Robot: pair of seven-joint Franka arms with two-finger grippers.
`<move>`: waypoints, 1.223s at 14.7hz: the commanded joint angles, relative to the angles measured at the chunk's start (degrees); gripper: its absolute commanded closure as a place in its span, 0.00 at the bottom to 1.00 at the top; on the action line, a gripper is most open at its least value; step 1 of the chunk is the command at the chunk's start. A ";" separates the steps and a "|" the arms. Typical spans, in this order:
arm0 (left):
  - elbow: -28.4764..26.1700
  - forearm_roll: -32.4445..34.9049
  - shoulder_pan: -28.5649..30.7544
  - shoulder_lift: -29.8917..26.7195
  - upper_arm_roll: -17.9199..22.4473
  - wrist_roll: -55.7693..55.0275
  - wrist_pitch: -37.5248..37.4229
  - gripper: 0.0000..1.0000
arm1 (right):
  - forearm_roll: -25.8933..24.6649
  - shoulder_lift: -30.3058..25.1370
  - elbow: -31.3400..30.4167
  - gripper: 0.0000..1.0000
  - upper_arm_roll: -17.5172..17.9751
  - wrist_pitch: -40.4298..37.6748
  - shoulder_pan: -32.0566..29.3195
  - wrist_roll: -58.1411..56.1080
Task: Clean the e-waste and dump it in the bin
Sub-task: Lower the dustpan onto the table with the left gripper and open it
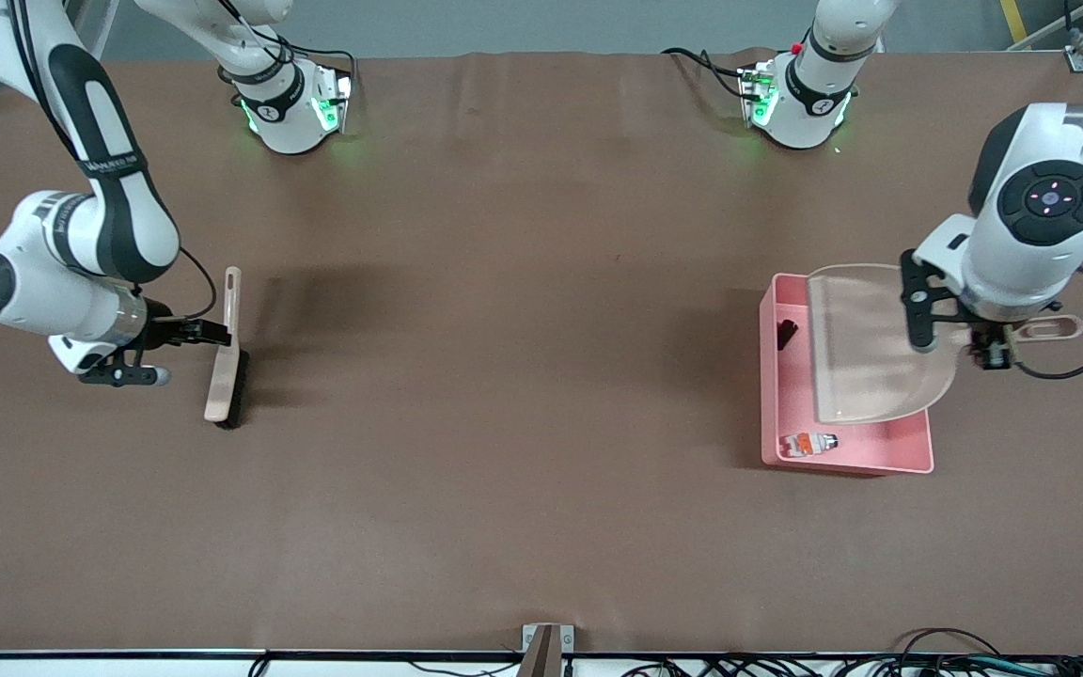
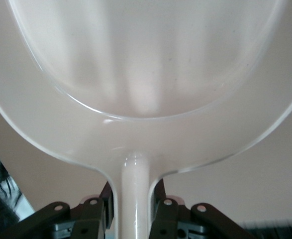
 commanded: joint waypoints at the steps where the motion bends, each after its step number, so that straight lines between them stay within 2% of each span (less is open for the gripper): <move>1: 4.50 2.64 -11.00 12.00 0.99 -12.13 0.97 0.98 | -0.94 -4.09 4.90 0.00 0.63 -7.56 -1.32 -0.14; 2: 6.52 5.97 -15.48 15.34 2.48 -16.09 0.88 0.98 | -0.94 -4.70 7.54 0.00 0.63 -10.29 -1.41 -0.14; 4: 8.72 7.67 -23.66 18.88 4.41 -21.90 0.88 0.98 | -1.02 -5.67 12.12 0.00 0.54 -14.77 -1.32 0.30; 8: 11.27 10.57 -43.34 23.54 15.65 -28.86 1.76 0.98 | -3.83 -8.22 18.80 0.00 0.72 -21.54 -1.23 0.30; 9: 11.80 10.57 -47.65 24.59 19.68 -30.26 2.02 0.98 | -3.84 -8.40 20.73 0.00 0.72 -24.17 -1.23 0.56; 11: 11.81 10.66 -52.42 25.65 22.52 -33.34 4.21 0.98 | -3.92 -8.75 24.08 0.00 0.72 -28.40 -1.23 1.44; 15: 11.72 10.66 -54.72 26.54 22.97 -37.04 4.92 0.97 | -3.92 -8.93 29.62 0.00 0.81 -32.54 -1.23 2.06; 16: 11.72 10.57 -55.07 26.54 22.97 -38.26 4.92 0.80 | -3.92 -8.93 30.24 0.00 0.72 -32.72 -1.32 2.76; 17: 11.72 10.57 -55.16 26.71 22.97 -40.02 5.01 0.01 | -3.92 -8.93 31.03 0.00 0.72 -32.73 -1.32 2.85; 18: 11.55 10.66 -55.17 26.71 22.97 -40.64 5.79 0.00 | -3.92 -9.01 31.65 0.00 0.81 -32.90 -1.23 3.11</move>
